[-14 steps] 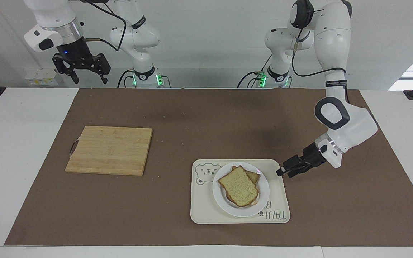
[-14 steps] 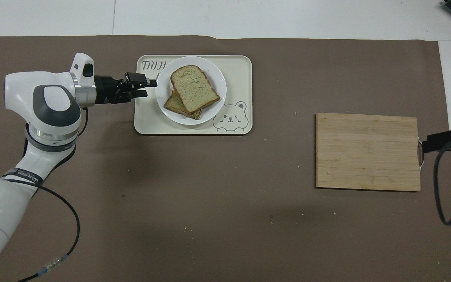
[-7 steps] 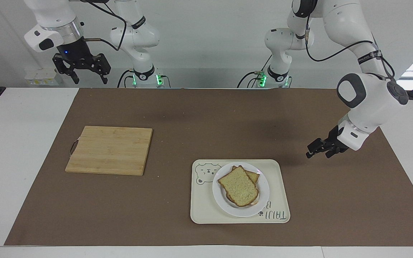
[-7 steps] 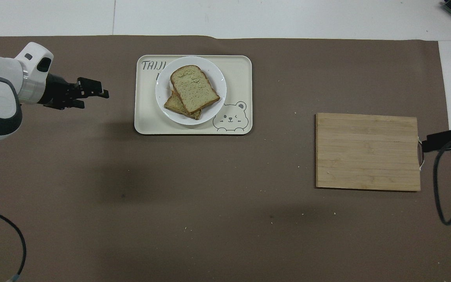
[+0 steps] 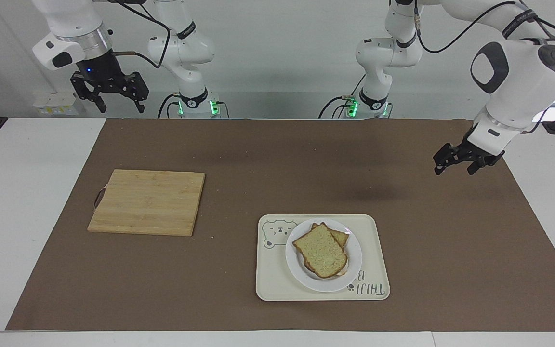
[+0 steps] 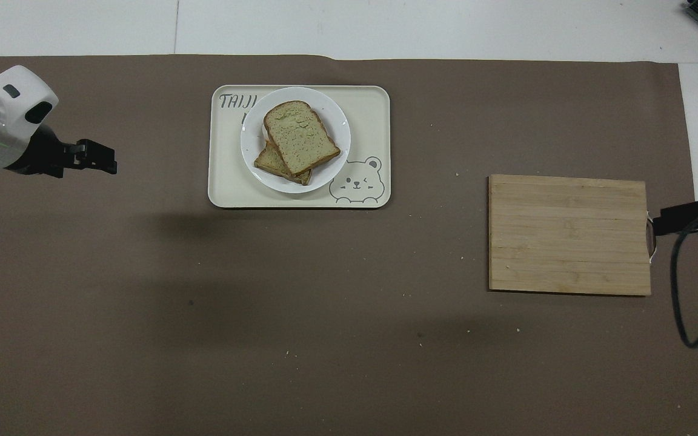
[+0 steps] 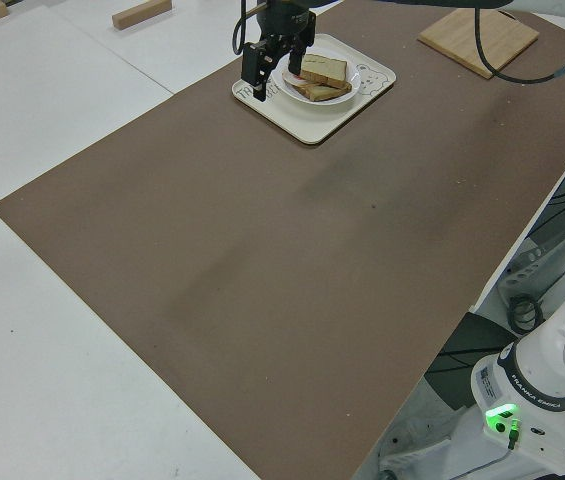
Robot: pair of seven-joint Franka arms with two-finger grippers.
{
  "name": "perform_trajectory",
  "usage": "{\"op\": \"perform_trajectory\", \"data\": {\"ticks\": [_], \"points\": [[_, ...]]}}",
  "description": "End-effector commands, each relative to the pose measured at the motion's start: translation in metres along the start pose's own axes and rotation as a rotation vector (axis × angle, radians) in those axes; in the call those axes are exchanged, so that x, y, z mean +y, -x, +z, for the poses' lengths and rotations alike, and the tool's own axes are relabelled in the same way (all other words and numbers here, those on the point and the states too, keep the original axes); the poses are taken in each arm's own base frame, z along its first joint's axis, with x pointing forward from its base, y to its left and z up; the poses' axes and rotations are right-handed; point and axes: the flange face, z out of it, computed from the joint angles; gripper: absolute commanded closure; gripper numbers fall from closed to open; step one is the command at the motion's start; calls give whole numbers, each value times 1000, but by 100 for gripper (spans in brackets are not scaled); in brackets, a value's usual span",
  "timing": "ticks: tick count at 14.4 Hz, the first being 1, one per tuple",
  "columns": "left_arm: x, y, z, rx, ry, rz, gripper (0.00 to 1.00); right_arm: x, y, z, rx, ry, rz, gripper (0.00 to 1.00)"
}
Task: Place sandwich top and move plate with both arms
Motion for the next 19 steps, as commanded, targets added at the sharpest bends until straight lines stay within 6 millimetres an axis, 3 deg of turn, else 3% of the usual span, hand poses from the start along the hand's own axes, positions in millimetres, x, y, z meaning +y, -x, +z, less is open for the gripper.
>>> {"op": "perform_trajectory", "data": {"ticks": [1,5,19], "points": [[-1,22,-27,-20,-20,1,0,0,3,0,14,-20,15,0],[-3,41,-52,-18,-40,8,0,0,3,0,12,-20,15,0],[-3,48,-48,-27,-58,26,0,0,3,0,12,-20,15,0]]}}
